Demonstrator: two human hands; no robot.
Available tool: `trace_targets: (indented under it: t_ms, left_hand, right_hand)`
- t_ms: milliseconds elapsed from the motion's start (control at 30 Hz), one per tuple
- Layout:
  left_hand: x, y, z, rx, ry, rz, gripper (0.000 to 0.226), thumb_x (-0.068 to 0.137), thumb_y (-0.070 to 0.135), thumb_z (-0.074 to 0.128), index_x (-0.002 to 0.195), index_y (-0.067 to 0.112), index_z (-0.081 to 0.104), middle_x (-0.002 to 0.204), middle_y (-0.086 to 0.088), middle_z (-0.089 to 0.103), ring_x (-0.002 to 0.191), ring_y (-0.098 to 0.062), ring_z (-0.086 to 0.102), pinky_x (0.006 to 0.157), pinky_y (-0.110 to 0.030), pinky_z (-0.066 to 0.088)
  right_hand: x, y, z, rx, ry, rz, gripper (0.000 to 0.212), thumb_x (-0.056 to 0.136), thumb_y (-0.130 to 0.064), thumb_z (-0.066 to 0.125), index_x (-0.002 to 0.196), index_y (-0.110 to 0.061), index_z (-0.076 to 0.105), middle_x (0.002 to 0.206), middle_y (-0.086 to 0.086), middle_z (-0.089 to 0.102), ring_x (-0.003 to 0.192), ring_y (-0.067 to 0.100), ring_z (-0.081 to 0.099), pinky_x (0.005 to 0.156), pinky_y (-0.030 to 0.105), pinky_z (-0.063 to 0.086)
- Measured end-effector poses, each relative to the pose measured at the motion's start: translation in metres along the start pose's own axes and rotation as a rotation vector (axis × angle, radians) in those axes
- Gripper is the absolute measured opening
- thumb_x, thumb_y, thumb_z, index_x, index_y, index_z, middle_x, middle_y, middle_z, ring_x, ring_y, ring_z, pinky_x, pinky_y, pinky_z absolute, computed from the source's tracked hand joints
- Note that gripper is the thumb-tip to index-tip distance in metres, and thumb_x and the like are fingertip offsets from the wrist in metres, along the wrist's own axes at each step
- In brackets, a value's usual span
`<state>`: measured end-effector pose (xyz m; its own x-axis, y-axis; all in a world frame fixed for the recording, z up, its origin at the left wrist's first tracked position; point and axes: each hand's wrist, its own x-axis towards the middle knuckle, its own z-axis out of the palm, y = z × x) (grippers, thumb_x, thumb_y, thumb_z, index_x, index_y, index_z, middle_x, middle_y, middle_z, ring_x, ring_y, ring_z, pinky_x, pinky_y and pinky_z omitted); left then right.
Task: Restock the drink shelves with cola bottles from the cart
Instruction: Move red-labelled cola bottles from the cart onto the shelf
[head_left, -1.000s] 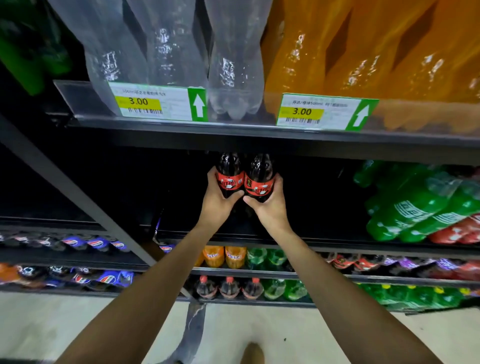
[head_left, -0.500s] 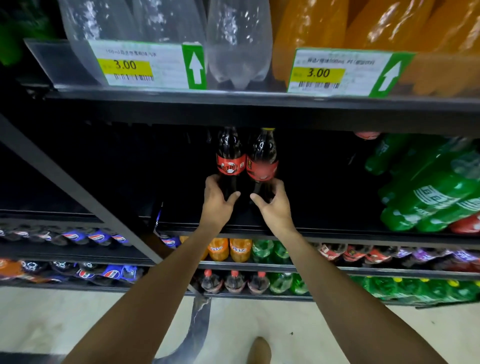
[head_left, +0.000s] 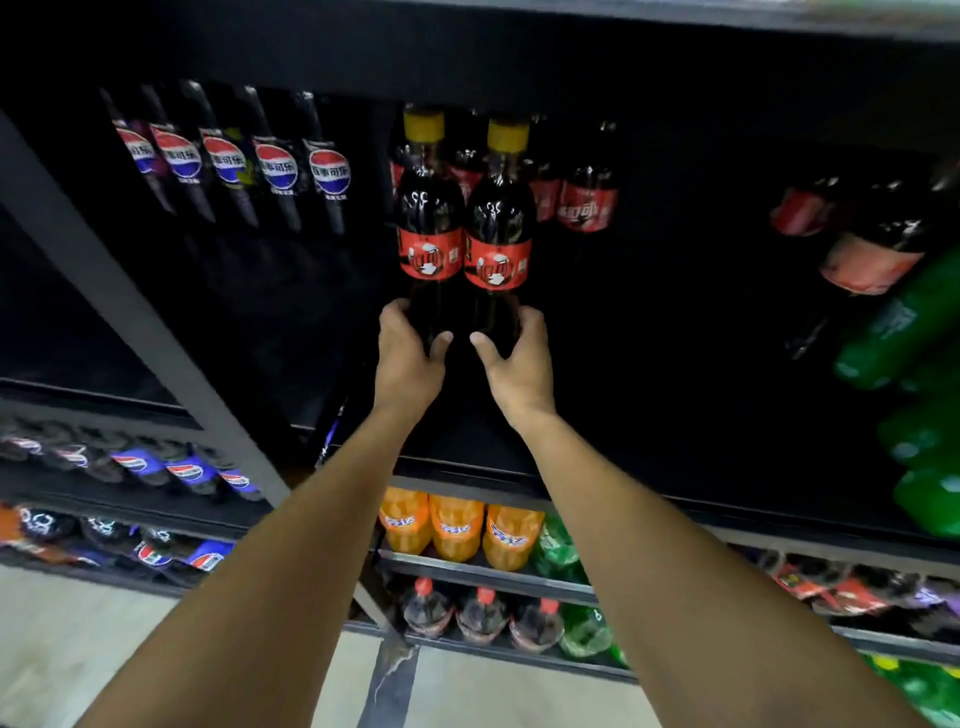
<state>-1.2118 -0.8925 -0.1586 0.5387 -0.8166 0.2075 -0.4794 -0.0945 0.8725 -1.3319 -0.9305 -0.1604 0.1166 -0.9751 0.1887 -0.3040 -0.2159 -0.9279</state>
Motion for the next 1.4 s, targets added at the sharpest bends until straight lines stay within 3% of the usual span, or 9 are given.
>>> trace_targets:
  t_ms: [167,267,367,600,1100,1233,1400]
  left_hand:
    - [0.025,-0.004,-0.004,0.114,0.06,0.01,0.054,0.094,0.018,0.058,0.137,0.003,0.03,0.138,-0.011,0.04,0.127,-0.026,0.041,0.097,-0.035,0.041]
    - [0.038,-0.007,-0.001,0.215,0.116,0.045,0.052,0.095,0.019,0.057,0.136,0.0,0.032,0.135,-0.012,0.04,0.123,-0.027,0.035,0.087,-0.028,0.036]
    - [0.047,-0.006,0.003,0.286,0.137,0.032,0.049,0.096,0.022,0.056,0.133,0.001,0.033,0.134,-0.012,0.04,0.123,-0.026,0.035,0.083,-0.032,0.041]
    - [0.066,0.003,0.002,0.479,0.117,-0.028,0.047,0.096,0.03,0.056,0.128,0.001,0.036,0.133,-0.013,0.045,0.127,-0.026,0.036,0.085,-0.04,0.047]
    - [0.066,-0.004,0.0,0.459,0.123,0.005,0.058,0.096,0.03,0.055,0.14,0.002,0.03,0.14,-0.012,0.043,0.13,-0.027,0.035,0.088,-0.037,0.044]
    - [0.062,-0.002,0.001,0.471,0.127,0.021,0.063,0.098,0.03,0.053,0.145,0.0,0.025,0.143,-0.015,0.04,0.131,-0.029,0.035,0.099,-0.035,0.039]
    - [0.049,0.005,0.001,0.367,0.126,-0.003,0.071,0.097,0.024,0.055,0.147,-0.006,0.014,0.146,-0.02,0.034,0.132,-0.032,0.032,0.109,-0.036,0.031]
  right_hand:
    - [0.024,-0.004,0.025,-0.023,0.0,-0.028,0.059,0.088,-0.028,0.068,0.136,-0.009,0.04,0.135,0.006,0.049,0.125,0.021,0.049,0.099,0.036,0.045]
    - [0.038,-0.002,0.036,-0.031,-0.009,-0.057,0.056,0.088,-0.029,0.067,0.133,-0.009,0.041,0.132,0.005,0.049,0.122,0.021,0.05,0.093,0.031,0.046]
    - [0.047,-0.001,0.043,-0.062,0.017,-0.084,0.054,0.088,-0.03,0.067,0.131,-0.009,0.042,0.13,0.004,0.05,0.12,0.02,0.051,0.085,0.026,0.043]
    - [0.06,-0.002,0.052,-0.122,0.05,-0.086,0.053,0.088,-0.033,0.067,0.127,-0.007,0.043,0.129,0.005,0.049,0.119,0.022,0.05,0.09,0.037,0.049]
    - [0.067,0.002,0.054,-0.125,0.042,-0.088,0.056,0.088,-0.038,0.065,0.132,-0.012,0.042,0.132,0.002,0.05,0.122,0.019,0.051,0.093,0.038,0.049]
    - [0.066,0.003,0.053,-0.107,0.028,-0.081,0.06,0.089,-0.038,0.064,0.137,-0.011,0.041,0.135,0.002,0.05,0.124,0.019,0.05,0.096,0.037,0.048]
    - [0.056,-0.001,0.051,-0.137,-0.012,-0.076,0.072,0.093,-0.04,0.059,0.15,-0.009,0.026,0.151,0.01,0.035,0.138,0.023,0.036,0.099,0.02,0.029]
